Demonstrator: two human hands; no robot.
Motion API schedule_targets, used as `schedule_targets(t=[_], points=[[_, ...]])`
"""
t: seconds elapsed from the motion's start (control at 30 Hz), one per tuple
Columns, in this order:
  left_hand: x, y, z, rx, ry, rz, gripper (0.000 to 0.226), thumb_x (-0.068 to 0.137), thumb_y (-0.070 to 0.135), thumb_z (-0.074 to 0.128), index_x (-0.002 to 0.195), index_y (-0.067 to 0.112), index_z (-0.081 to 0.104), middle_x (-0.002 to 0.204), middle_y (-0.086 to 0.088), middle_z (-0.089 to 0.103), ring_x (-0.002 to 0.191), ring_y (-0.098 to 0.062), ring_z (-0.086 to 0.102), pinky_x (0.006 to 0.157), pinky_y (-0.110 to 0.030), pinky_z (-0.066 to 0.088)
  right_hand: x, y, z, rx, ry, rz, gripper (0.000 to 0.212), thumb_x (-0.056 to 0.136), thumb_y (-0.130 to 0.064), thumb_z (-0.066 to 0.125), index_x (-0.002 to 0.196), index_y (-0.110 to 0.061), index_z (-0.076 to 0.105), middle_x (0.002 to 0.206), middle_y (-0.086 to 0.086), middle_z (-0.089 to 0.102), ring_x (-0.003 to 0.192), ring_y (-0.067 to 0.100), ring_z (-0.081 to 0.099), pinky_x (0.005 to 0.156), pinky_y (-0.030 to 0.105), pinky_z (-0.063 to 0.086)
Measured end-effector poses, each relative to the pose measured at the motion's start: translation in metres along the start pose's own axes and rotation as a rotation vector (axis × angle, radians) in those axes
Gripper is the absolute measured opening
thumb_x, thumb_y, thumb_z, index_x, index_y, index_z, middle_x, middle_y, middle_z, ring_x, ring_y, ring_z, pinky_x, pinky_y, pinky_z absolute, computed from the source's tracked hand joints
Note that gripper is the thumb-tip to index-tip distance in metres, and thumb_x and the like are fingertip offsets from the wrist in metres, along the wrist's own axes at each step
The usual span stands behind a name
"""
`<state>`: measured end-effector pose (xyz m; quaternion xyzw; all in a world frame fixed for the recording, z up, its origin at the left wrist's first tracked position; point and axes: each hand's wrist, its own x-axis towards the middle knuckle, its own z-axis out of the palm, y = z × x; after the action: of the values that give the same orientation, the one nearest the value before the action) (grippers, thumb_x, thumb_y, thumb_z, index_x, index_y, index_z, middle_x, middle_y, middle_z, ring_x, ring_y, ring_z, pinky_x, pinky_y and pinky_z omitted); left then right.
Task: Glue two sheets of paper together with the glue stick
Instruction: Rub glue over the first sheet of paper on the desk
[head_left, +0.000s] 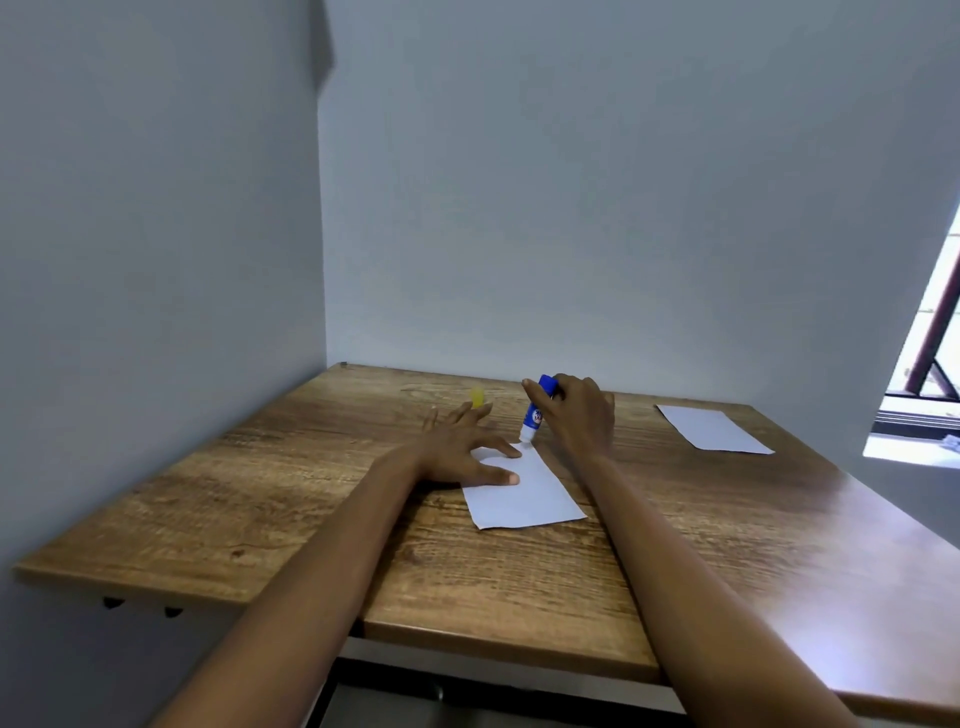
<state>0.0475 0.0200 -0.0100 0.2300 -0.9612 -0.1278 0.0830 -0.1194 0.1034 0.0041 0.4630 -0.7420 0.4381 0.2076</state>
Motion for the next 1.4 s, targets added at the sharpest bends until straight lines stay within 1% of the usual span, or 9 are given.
schedule_targets(t=[0.17,0.27,0.43,0.6,0.83,1.0,1.13,1.27,1.4], points=[[0.002,-0.001,0.001,0.011,-0.001,-0.001,0.051,0.077,0.07,0.052,0.125,0.056,0.046,0.161,0.005,-0.005,0.146,-0.017,-0.017,0.11,-0.058,-0.019,0.0,0.002,0.001,-0.046,-0.008,-0.046,0.043,0.087,-0.051,0.056,0.065,-0.015,0.052,0.062,-0.001,0.051,0.068,0.018,0.046,0.075,0.036,0.033],[0.002,0.0,0.0,0.01,0.001,-0.004,0.05,0.078,0.07,0.052,0.125,0.056,0.046,0.161,0.005,-0.005,0.146,-0.018,-0.017,0.109,-0.058,-0.019,0.001,0.004,0.002,-0.092,-0.031,-0.051,0.045,0.087,-0.053,0.056,0.069,-0.012,0.058,0.064,0.0,0.054,0.07,0.017,0.046,0.075,0.035,0.033],[0.0,0.001,0.0,0.009,0.003,-0.02,0.049,0.079,0.068,0.053,0.126,0.054,0.047,0.161,0.003,-0.004,0.146,-0.019,-0.016,0.11,-0.059,-0.019,0.001,0.005,0.004,-0.094,-0.021,-0.053,0.042,0.087,-0.047,0.056,0.071,-0.01,0.063,0.067,0.004,0.062,0.075,0.023,0.055,0.072,0.033,0.029],[0.001,0.001,0.0,0.022,0.01,-0.045,0.051,0.079,0.07,0.051,0.126,0.053,0.047,0.161,0.003,-0.005,0.146,-0.021,-0.015,0.109,-0.06,-0.02,0.001,0.004,0.004,-0.107,-0.052,-0.061,0.046,0.086,-0.055,0.055,0.075,-0.011,0.066,0.07,0.005,0.065,0.075,0.021,0.055,0.074,0.034,0.033],[0.0,-0.008,0.0,0.091,0.107,-0.169,0.056,0.077,0.073,0.05,0.128,0.049,0.048,0.16,0.001,-0.009,0.146,-0.021,-0.017,0.109,-0.057,-0.02,-0.002,0.0,0.001,-0.098,-0.048,-0.056,0.041,0.087,-0.048,0.056,0.071,-0.011,0.063,0.064,-0.001,0.053,0.071,0.018,0.044,0.073,0.033,0.028],[-0.002,-0.01,-0.004,0.133,0.129,-0.261,0.06,0.077,0.074,0.048,0.13,0.046,0.047,0.16,-0.002,-0.01,0.145,-0.022,-0.019,0.107,-0.058,-0.022,-0.002,-0.001,-0.001,-0.225,-0.133,-0.102,0.034,0.091,-0.044,0.047,0.09,-0.018,0.069,0.081,0.001,0.065,0.076,0.013,0.04,0.075,0.03,0.024],[-0.003,-0.016,-0.005,0.178,0.161,-0.343,0.063,0.077,0.076,0.043,0.132,0.044,0.046,0.16,-0.005,-0.007,0.146,-0.025,-0.017,0.107,-0.061,-0.02,-0.003,-0.004,-0.002,-0.255,-0.175,-0.112,0.033,0.09,-0.043,0.045,0.093,-0.021,0.07,0.076,-0.005,0.055,0.076,0.013,0.038,0.075,0.029,0.022],[-0.003,-0.021,-0.004,0.192,0.189,-0.418,0.065,0.078,0.076,0.04,0.132,0.04,0.045,0.16,-0.007,-0.003,0.147,-0.024,-0.013,0.106,-0.061,-0.02,-0.004,-0.005,-0.001,-0.091,-0.1,-0.041,0.033,0.085,-0.044,0.056,0.066,-0.018,0.058,0.062,-0.005,0.051,0.07,0.017,0.043,0.074,0.032,0.024],[-0.003,-0.022,-0.004,0.184,0.205,-0.391,0.062,0.086,0.065,0.042,0.136,0.028,0.042,0.16,-0.007,-0.001,0.147,-0.023,-0.009,0.109,-0.061,-0.015,-0.003,-0.003,0.001,-0.051,-0.087,-0.028,0.037,0.084,-0.045,0.059,0.058,-0.02,0.052,0.051,-0.01,0.043,0.067,0.018,0.045,0.074,0.033,0.025]])
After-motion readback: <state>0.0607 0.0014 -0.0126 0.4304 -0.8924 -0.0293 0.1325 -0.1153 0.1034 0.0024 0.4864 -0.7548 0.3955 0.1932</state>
